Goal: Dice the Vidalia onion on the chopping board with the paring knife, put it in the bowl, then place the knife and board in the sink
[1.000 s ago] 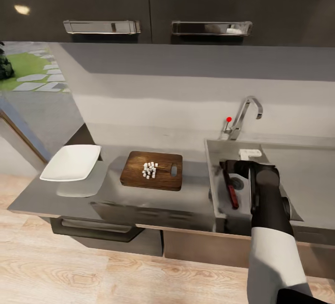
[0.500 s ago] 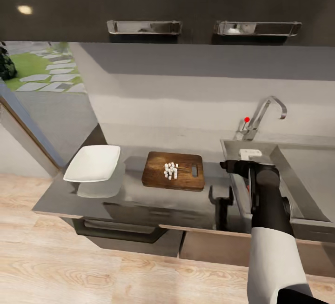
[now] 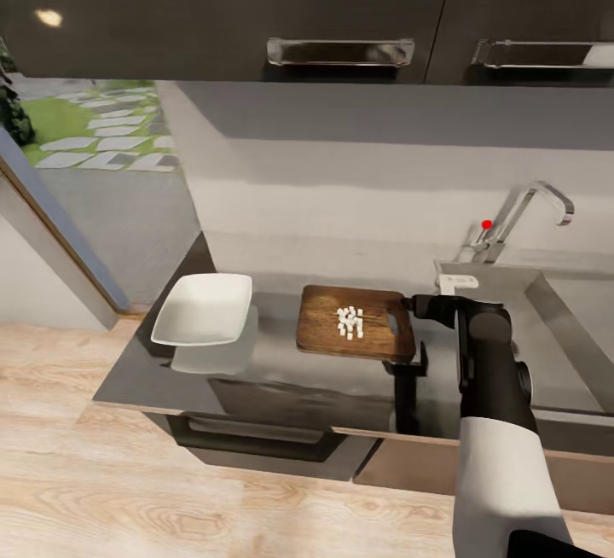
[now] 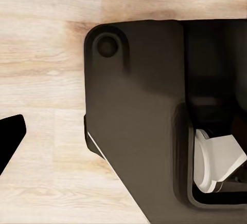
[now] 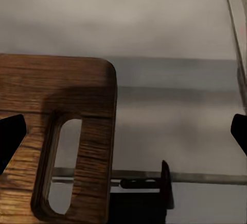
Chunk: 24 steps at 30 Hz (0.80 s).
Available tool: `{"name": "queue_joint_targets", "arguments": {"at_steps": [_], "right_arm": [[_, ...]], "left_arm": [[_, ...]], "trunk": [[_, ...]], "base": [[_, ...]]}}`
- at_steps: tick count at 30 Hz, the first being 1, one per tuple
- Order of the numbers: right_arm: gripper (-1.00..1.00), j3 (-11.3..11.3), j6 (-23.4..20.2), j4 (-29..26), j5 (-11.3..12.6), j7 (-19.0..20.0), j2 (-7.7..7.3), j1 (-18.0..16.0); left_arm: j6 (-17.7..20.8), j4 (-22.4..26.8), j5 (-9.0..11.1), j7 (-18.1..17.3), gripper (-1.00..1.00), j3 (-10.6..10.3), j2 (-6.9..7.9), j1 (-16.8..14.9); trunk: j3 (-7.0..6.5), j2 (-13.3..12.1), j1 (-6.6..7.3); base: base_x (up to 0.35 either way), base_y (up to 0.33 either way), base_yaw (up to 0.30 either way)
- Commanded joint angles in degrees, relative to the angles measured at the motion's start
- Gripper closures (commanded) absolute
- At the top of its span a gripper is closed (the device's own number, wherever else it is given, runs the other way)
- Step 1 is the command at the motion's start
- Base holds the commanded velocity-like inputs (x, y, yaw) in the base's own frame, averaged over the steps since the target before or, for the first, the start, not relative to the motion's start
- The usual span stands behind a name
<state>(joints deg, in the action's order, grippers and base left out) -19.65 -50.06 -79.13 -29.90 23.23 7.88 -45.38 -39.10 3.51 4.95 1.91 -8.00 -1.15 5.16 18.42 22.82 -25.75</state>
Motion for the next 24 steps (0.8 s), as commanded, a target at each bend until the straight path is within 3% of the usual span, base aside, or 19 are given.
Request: {"name": "queue_joint_targets", "arguments": {"at_steps": [1, 24], "right_arm": [[-1.0, -0.1, -0.1, 0.0, -0.6, 0.6, 0.09, -0.1], [-1.0, -0.1, -0.1, 0.4, -0.5, 0.0, 0.03, -0.1]], "left_arm": [[-0.1, 0.1, 0.5, 0.2, -1.0, -0.5, 0.0, 0.0], [0.0, 0.1, 0.5, 0.2, -1.0, -0.5, 0.0, 0.1]], "trunk": [[0.09, 0.1, -0.03], [0.93, 0.1, -0.03]], "base": [[0.004, 0.057, 0.0], [0.0, 0.003, 0.0]]}}
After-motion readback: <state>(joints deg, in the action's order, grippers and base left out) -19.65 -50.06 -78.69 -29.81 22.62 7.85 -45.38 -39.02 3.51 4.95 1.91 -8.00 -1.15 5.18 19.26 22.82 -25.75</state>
